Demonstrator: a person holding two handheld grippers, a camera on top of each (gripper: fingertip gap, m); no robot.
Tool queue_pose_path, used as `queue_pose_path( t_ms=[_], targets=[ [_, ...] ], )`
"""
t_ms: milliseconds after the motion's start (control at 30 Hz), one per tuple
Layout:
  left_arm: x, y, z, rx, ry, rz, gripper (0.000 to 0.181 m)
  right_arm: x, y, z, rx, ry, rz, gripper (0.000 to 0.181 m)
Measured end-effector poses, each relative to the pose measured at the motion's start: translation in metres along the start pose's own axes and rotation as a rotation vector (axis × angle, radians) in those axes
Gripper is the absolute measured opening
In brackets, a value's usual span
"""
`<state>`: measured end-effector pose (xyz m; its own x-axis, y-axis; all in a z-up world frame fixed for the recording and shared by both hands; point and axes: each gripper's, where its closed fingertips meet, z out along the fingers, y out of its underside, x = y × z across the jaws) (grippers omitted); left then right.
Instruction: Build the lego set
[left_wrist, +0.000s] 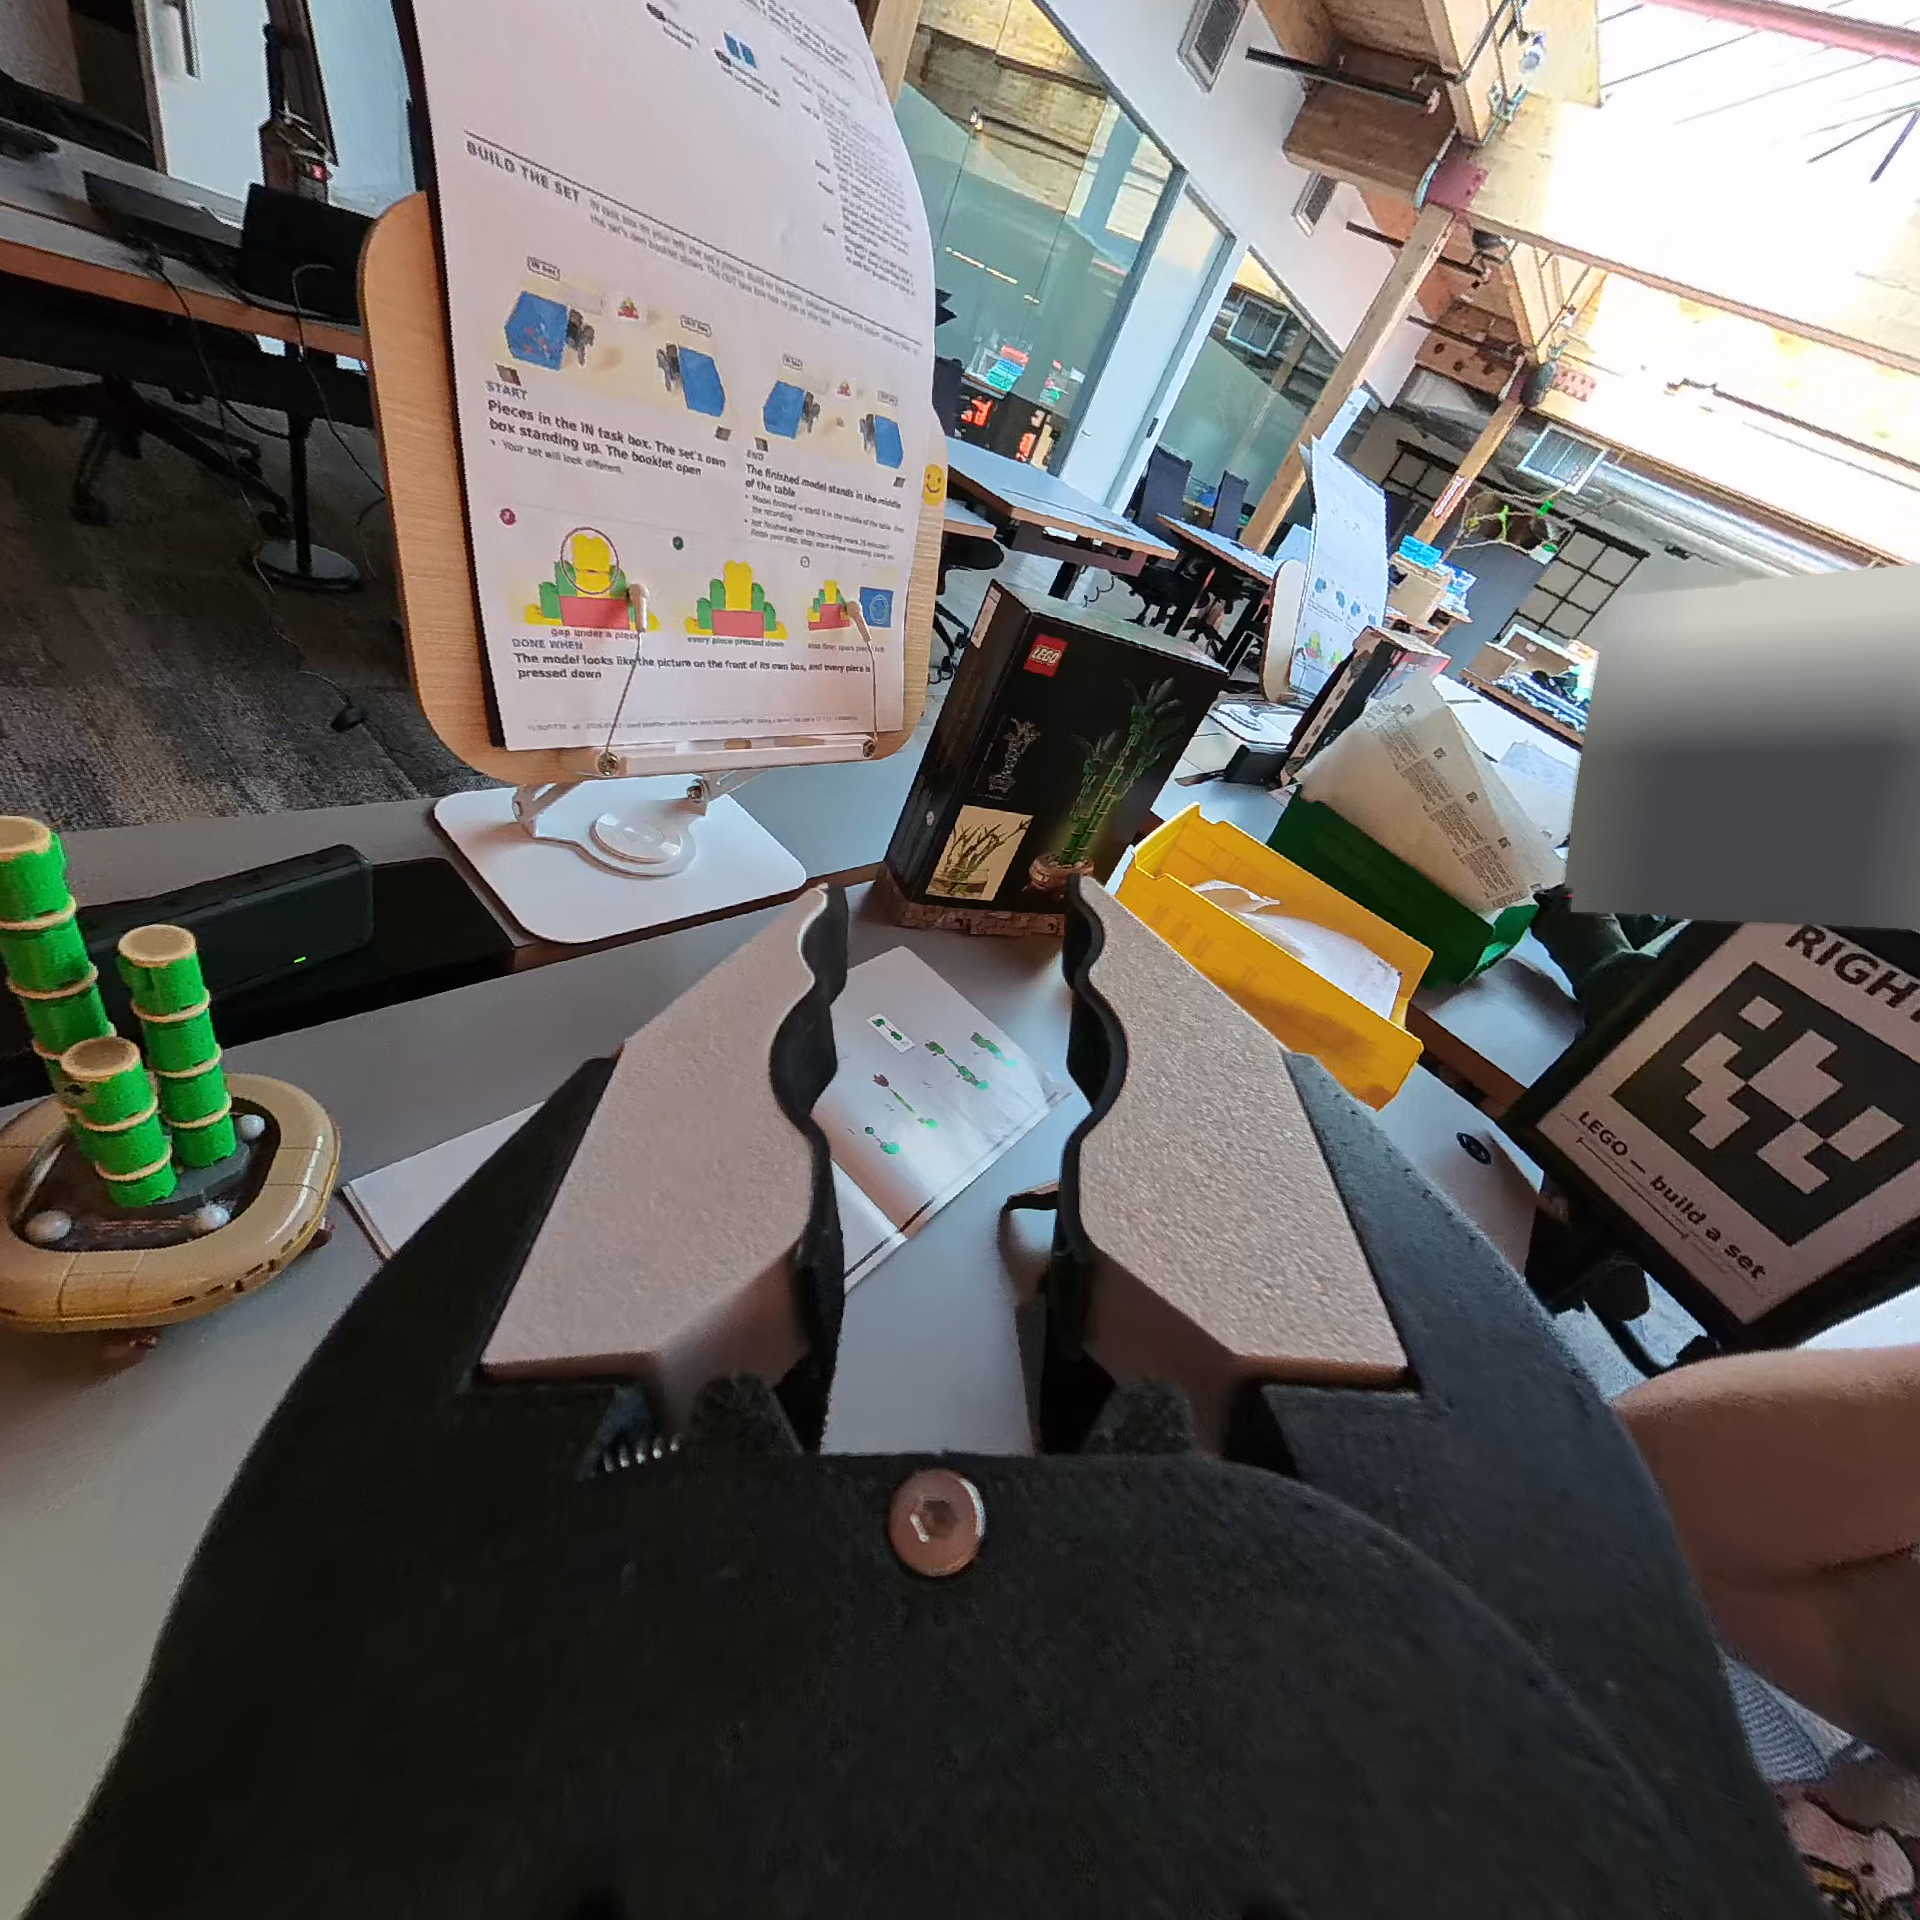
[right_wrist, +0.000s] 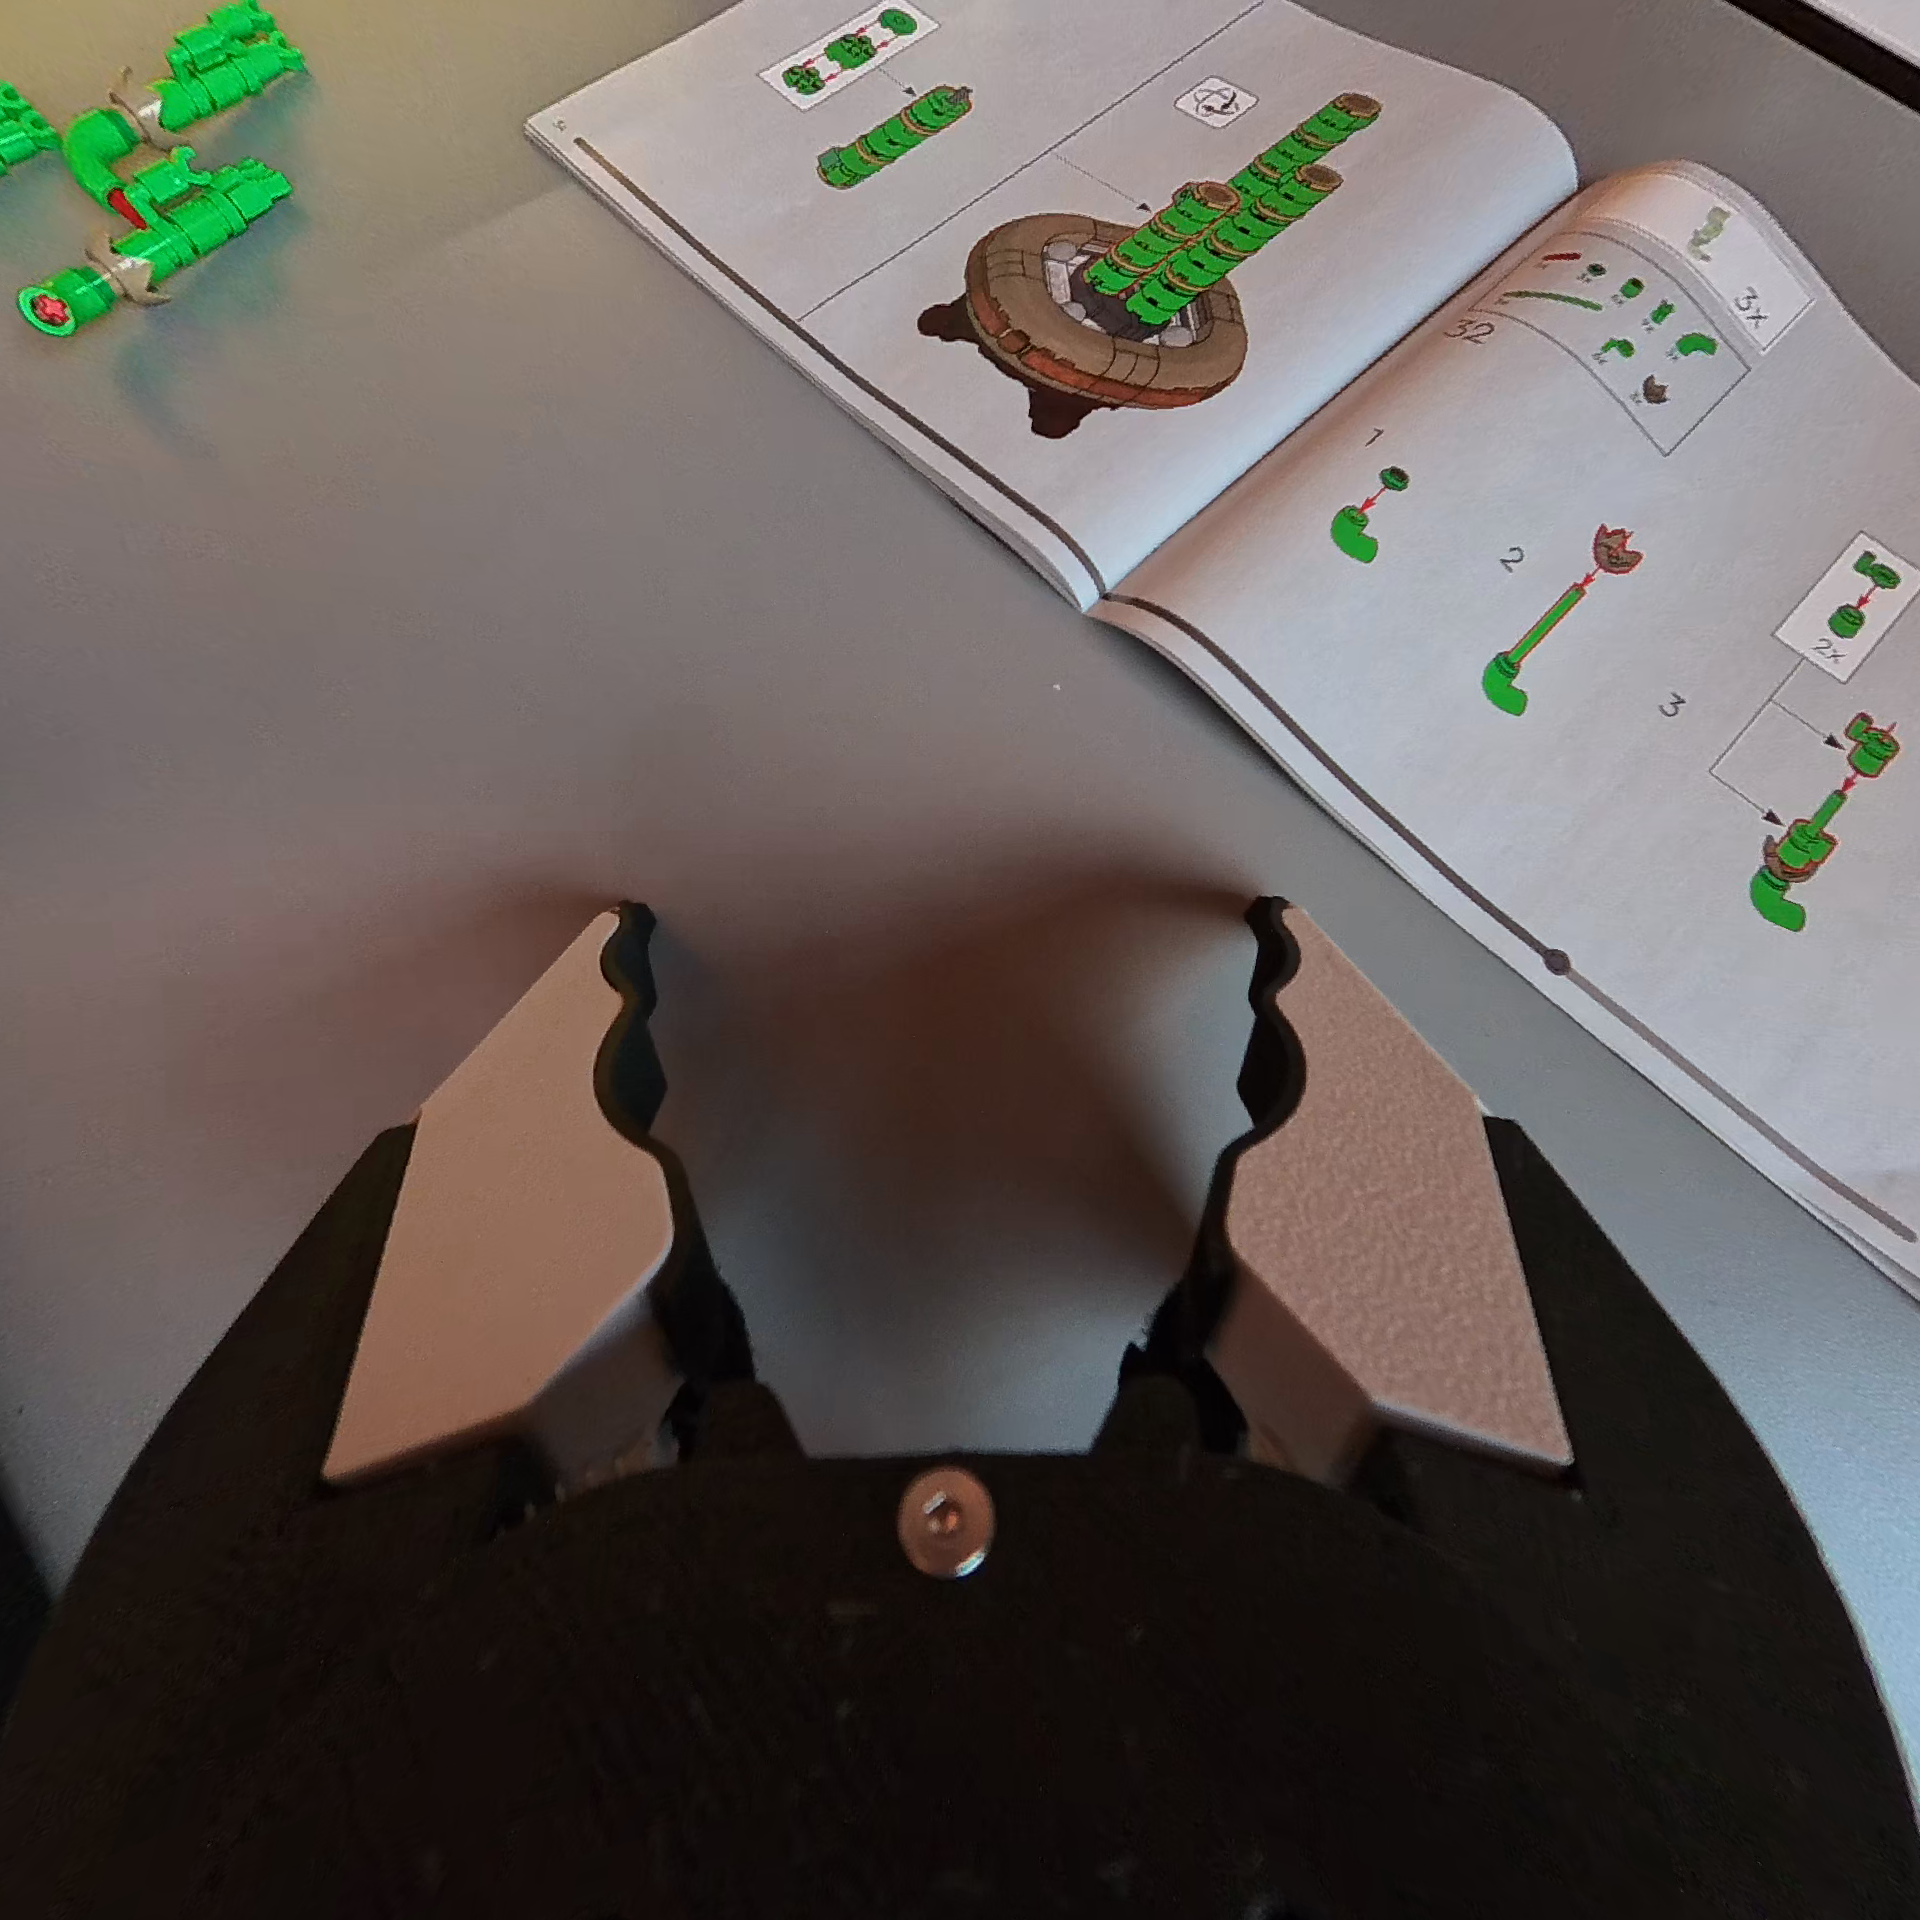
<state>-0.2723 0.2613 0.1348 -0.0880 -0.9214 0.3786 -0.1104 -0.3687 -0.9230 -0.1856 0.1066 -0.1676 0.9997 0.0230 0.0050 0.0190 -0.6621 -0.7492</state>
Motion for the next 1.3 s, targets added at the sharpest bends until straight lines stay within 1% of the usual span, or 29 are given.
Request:
queue_pose_path(
  t_ms=[133, 433, 800, 967, 1300],
  targets=[
    [0.002, 0.004, 0.011, -0.029, -0.010, 0.020, 0.040, 0.000, 0.000, 0.000, 0.000, 0.000, 0.000, 0.114],
    [0.002, 0.019, 0.046, -0.096, -0.042, 0.042, 0.041, 0.000, 0.000, 0.000, 0.000, 0.000, 0.000, 0.114],
    [0.019, 0.041, 0.077, -0.182, -0.048, 0.110, 0.043, 0.000, 0.000, 0.000, 0.000, 0.000, 0.000, 0.114],
    [0.022, 0.041, 0.077, -0.184, -0.040, 0.116, 0.043, 0.000, 0.000, 0.000, 0.000, 0.000, 0.000, 0.114],
    [0.025, 0.028, 0.063, -0.137, -0.034, 0.116, 0.043, 0.000, 0.000, 0.000, 0.000, 0.001, 0.000, 0.114]
  ],
)
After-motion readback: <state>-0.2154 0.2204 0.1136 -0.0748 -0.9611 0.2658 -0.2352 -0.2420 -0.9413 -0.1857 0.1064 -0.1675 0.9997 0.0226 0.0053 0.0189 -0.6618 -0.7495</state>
